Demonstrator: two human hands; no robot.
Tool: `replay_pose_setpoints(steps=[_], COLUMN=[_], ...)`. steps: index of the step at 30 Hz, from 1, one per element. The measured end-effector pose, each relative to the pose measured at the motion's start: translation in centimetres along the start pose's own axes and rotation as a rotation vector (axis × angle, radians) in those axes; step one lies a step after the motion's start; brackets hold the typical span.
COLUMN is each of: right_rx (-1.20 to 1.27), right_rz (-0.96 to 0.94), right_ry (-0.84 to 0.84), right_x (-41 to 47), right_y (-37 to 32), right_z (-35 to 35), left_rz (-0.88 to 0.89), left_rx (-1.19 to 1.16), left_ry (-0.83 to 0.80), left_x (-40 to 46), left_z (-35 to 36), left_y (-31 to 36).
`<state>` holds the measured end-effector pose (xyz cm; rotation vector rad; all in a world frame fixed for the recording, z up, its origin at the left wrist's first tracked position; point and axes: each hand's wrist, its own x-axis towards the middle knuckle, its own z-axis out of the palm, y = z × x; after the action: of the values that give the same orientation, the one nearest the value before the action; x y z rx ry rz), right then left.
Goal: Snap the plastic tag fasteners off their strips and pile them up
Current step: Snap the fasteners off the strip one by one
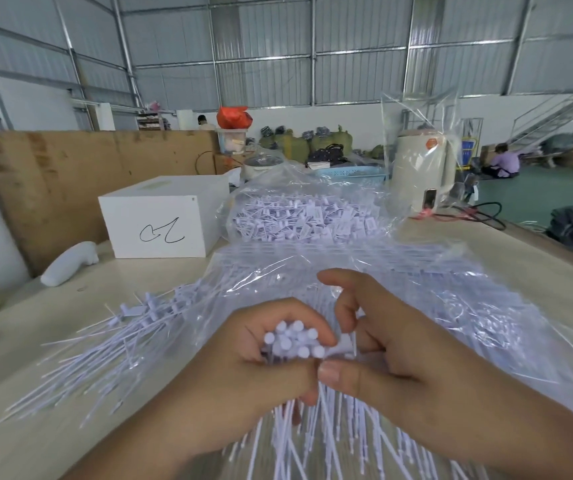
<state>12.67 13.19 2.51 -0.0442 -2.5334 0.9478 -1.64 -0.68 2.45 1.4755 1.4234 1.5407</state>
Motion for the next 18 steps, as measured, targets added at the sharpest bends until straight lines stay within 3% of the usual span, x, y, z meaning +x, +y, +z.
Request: replay_pose_setpoints(steps=[6,9,18], right_rx=[-0.021,0.02,0.067], right_rz=[-0.111,-0.081,-0.07], right_ry=[0.07,0.073,0.088], right_x=[0.3,0.6,0.3], right_y=[-0.2,-0.3,0.1], right_z=[1.0,0.9,0.7], left_rz=[-0.061,-0.082,-0.038], left_rx=[-0.075,-0.09,-0.097], left_ry=[-0.168,-0.213,-0.082], left_x=[0.0,0.0,0.2], left_z=[-0.6,-1.0,-0.1], left_y=[0.0,0.0,-0.5])
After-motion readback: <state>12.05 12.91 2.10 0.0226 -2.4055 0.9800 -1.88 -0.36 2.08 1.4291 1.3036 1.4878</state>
